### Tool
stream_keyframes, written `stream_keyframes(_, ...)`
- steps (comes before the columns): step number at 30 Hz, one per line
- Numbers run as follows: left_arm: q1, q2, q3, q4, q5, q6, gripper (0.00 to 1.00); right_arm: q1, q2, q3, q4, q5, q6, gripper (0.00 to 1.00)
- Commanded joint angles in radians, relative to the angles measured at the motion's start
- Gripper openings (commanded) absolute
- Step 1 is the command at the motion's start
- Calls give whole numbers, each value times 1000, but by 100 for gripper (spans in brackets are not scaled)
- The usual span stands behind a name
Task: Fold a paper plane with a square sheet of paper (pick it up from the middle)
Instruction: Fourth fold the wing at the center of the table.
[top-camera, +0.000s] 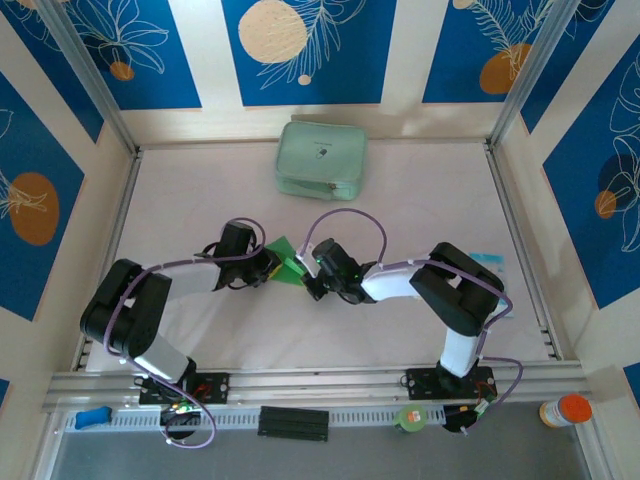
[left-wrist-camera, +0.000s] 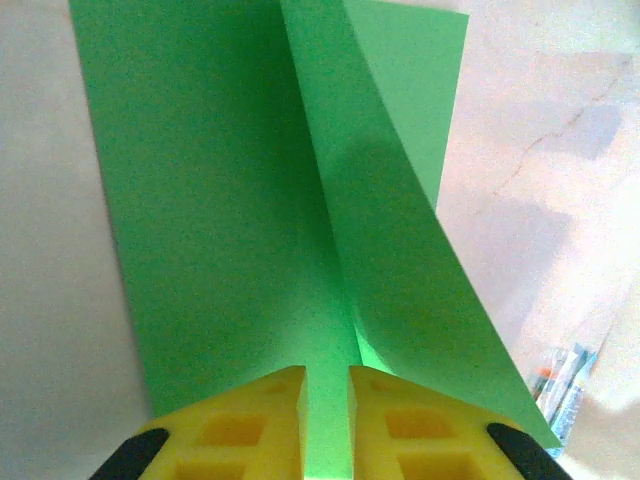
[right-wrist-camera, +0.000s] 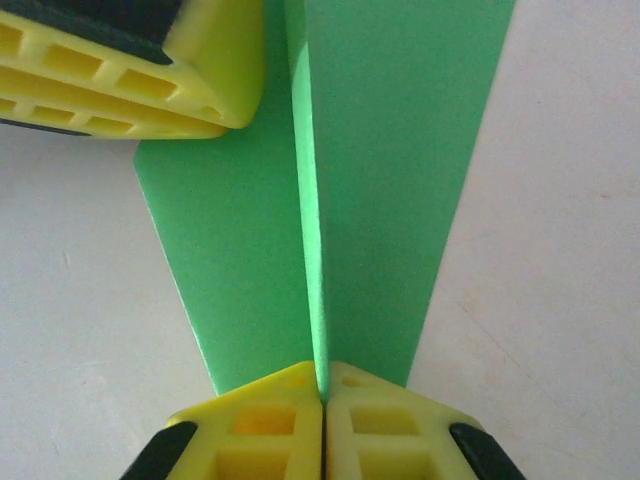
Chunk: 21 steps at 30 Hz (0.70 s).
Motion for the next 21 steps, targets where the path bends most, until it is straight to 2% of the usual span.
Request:
stream_keyframes(1, -8, 14, -19, 10, -2, 1, 17, -8, 0, 22, -33, -80, 33, 8)
stream_keyframes(21, -8, 37, -17, -26, -21, 21, 12, -26, 50, 69, -111, -157, 97, 11)
